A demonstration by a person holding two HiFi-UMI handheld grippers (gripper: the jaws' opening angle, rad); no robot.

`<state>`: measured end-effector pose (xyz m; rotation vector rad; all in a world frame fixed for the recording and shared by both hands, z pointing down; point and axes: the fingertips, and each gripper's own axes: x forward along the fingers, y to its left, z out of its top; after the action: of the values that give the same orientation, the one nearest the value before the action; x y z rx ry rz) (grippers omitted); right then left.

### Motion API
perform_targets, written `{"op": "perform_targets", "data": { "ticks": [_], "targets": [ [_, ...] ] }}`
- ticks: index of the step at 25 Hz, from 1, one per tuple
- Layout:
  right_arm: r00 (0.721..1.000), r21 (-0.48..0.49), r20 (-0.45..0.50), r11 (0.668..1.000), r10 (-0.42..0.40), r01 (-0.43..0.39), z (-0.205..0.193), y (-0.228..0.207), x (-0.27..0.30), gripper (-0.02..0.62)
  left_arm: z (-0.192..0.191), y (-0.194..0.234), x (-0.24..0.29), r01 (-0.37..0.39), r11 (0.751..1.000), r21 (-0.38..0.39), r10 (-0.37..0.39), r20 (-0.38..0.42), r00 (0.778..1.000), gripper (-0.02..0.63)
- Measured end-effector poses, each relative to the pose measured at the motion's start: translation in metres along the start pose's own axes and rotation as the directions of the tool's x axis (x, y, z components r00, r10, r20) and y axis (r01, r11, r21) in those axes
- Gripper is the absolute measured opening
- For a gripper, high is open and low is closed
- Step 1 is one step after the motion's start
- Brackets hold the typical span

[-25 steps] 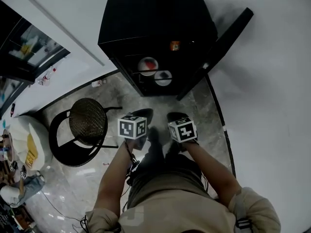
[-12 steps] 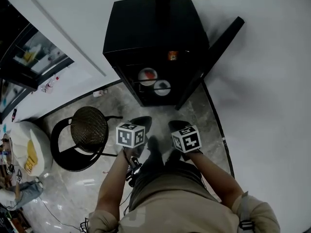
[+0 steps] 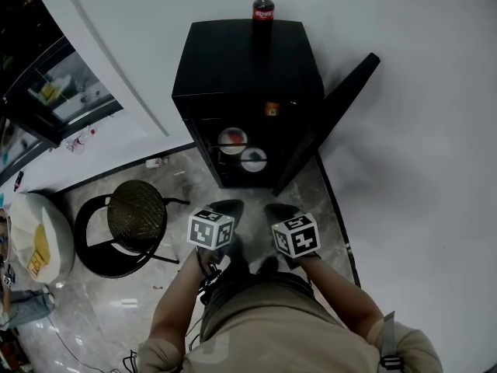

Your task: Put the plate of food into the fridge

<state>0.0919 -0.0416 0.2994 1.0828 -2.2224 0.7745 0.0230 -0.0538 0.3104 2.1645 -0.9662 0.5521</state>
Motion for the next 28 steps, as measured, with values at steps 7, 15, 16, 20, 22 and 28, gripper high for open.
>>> {"op": "perform_targets", "data": {
  "ticks": [7,15,16,20,22,28],
  "targets": [
    [0.998,0.045,0.039,0.998,0.047,-0.049,0.001,0.013,-0.017,0.021,0.002,-0.019,-0.015,-0.027,0.998,0.056,0.026,0.019,0.999,0.011],
    [0.995,0.005,0.052,0.997,0.080,-0.080,-0.006,0.015,-0.031,0.021,0.005,-0.035,-0.021,-0.028,0.999,-0.033,0.031,0.091,0.995,0.011],
    [0.995,0.005,0.055,0.997,0.082,-0.082,-0.007,0.015,-0.034,0.021,0.005,-0.038,-0.021,-0.035,0.999,-0.021,0.037,0.090,0.995,0.011],
    [0.994,-0.003,0.059,0.996,0.090,-0.090,-0.009,0.011,-0.042,0.021,0.010,-0.052,-0.022,-0.045,0.999,0.006,0.044,0.111,0.993,0.011],
    [0.994,-0.013,0.064,0.996,0.091,-0.090,-0.010,0.009,-0.047,0.021,0.013,-0.058,-0.023,-0.045,0.999,0.007,0.043,0.129,0.991,0.011],
    [0.993,-0.014,0.079,0.996,0.089,-0.088,-0.013,0.004,-0.062,0.021,0.018,-0.078,-0.027,-0.044,0.999,0.018,0.040,0.167,0.985,0.011]
  ]
}}
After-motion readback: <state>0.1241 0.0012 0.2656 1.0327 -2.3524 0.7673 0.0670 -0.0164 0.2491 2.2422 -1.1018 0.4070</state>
